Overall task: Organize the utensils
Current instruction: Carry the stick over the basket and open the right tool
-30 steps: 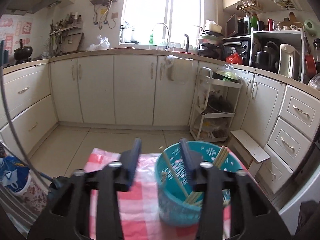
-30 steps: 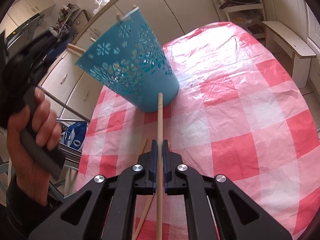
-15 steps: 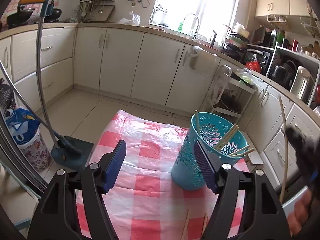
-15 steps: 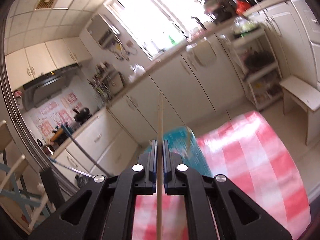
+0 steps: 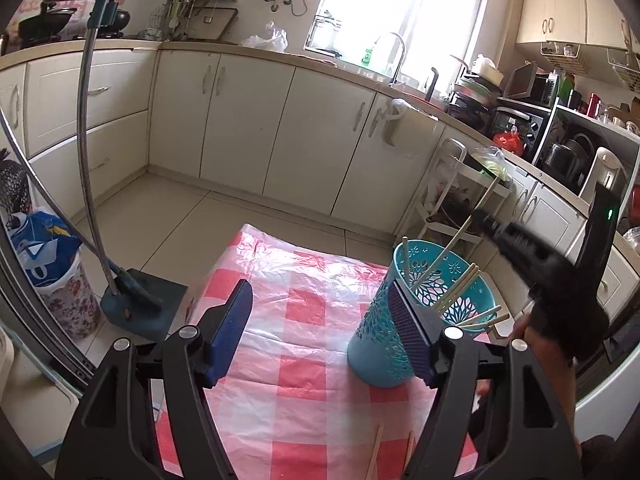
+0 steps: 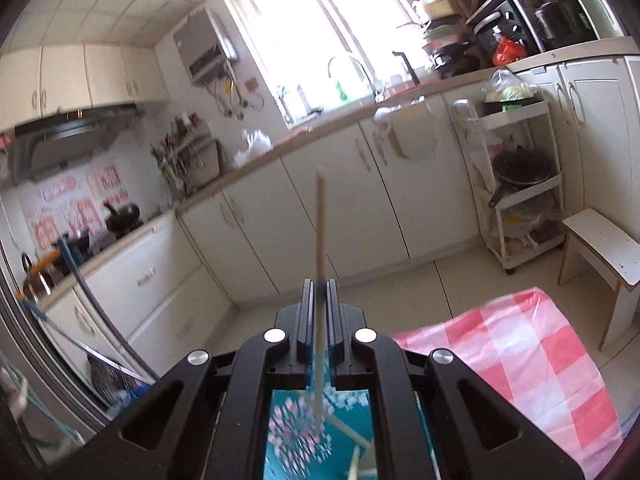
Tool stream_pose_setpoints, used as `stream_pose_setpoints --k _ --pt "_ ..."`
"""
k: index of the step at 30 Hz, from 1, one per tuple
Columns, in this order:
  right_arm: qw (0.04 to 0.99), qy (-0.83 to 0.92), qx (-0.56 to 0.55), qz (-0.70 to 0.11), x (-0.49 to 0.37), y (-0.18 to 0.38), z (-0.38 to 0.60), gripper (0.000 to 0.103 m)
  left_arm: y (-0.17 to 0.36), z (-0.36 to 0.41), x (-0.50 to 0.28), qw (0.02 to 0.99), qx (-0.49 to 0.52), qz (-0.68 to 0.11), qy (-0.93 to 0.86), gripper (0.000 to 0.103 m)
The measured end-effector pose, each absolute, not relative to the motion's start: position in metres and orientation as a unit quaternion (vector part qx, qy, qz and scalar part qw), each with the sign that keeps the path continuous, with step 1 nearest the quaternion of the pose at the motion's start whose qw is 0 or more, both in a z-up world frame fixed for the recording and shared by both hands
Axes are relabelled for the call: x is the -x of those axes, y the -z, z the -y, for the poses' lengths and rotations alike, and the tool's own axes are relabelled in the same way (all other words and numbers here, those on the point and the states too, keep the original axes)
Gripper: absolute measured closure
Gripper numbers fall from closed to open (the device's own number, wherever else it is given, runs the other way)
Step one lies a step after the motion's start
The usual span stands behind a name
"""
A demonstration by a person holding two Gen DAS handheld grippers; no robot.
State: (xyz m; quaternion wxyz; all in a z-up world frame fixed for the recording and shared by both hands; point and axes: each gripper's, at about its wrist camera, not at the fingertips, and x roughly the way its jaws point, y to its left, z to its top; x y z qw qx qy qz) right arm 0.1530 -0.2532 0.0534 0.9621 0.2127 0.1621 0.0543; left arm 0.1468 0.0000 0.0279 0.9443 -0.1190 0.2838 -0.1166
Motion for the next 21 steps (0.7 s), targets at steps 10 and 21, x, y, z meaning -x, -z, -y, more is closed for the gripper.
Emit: stream_pose_setpoints --k 10,21 --pt "0.965 -0.087 -0.147 -0.200 -0.050 -0.058 0.243 0.078 -0.022 0.001 -0.146 0.939 0.101 -0.310 0.113 0.036" --pt "0.885 -0.060 -0.098 -0.452 -0.022 0.066 0.205 0.078 0.028 0.050 -0.133 0.899 -0.052 -0.407 0.151 0.034"
